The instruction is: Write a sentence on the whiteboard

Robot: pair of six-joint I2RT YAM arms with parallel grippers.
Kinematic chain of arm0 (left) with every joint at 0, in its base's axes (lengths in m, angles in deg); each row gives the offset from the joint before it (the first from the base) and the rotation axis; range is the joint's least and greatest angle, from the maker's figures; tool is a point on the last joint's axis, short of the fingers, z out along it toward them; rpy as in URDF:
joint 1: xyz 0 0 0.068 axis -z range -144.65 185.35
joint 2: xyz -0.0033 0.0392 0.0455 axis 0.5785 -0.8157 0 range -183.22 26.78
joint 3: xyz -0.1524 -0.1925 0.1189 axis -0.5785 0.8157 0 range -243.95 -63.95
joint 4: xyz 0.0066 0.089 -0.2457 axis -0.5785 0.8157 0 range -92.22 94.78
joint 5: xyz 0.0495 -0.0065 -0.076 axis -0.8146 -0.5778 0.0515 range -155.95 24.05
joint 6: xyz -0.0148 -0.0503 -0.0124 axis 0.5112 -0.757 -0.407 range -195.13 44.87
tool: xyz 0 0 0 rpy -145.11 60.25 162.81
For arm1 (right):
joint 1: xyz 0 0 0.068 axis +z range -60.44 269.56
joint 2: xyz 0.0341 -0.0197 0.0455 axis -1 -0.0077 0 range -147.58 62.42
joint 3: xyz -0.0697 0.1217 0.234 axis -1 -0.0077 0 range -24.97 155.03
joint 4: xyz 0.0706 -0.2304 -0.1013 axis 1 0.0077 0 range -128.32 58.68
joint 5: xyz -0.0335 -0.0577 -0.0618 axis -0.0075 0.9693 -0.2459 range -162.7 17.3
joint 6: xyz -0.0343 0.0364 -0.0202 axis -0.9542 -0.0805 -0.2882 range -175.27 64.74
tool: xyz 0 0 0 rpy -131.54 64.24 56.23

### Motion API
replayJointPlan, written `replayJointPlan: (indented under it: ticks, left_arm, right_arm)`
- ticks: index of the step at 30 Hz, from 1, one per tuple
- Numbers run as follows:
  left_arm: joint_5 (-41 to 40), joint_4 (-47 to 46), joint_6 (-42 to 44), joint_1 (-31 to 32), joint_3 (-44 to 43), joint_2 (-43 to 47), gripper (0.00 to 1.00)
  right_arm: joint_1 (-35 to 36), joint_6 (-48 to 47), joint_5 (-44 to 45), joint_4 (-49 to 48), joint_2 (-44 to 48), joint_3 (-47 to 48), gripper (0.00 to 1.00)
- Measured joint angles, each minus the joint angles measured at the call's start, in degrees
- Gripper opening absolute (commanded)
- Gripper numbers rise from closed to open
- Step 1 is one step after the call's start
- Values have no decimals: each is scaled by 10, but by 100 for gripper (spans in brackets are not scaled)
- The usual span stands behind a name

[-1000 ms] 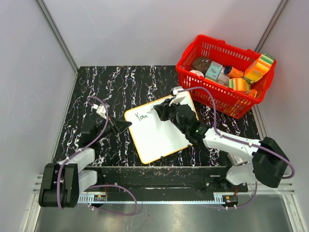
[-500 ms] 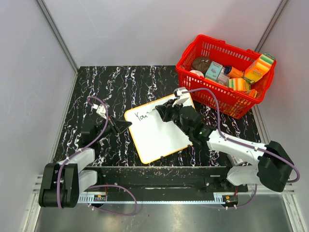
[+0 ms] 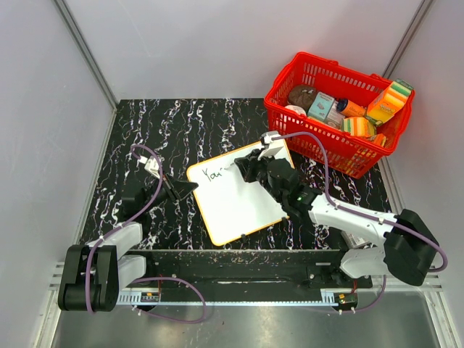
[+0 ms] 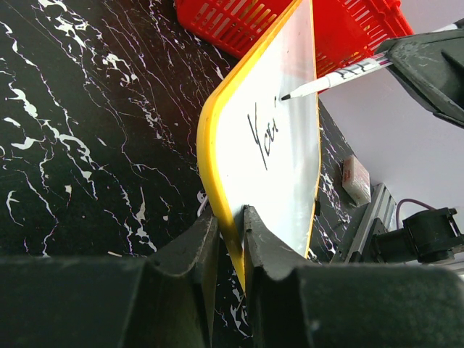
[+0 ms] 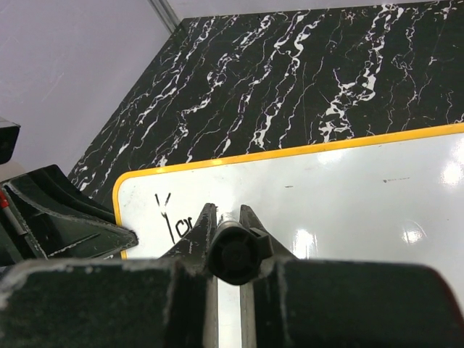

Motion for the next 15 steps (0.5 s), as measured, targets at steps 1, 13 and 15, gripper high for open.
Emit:
replayJointPlan:
  ticks: [1, 13, 15]
  left_arm:
    - [0, 0, 0, 0, 0, 0, 0]
    - [0, 0, 0, 0, 0, 0, 0]
    - [0, 0, 0, 0, 0, 0, 0]
  right_arm:
    - [0, 0, 2, 0, -3, 1, 0]
    - [0, 0, 12, 0, -10, 3, 0]
    - [0, 0, 12, 0, -10, 3, 0]
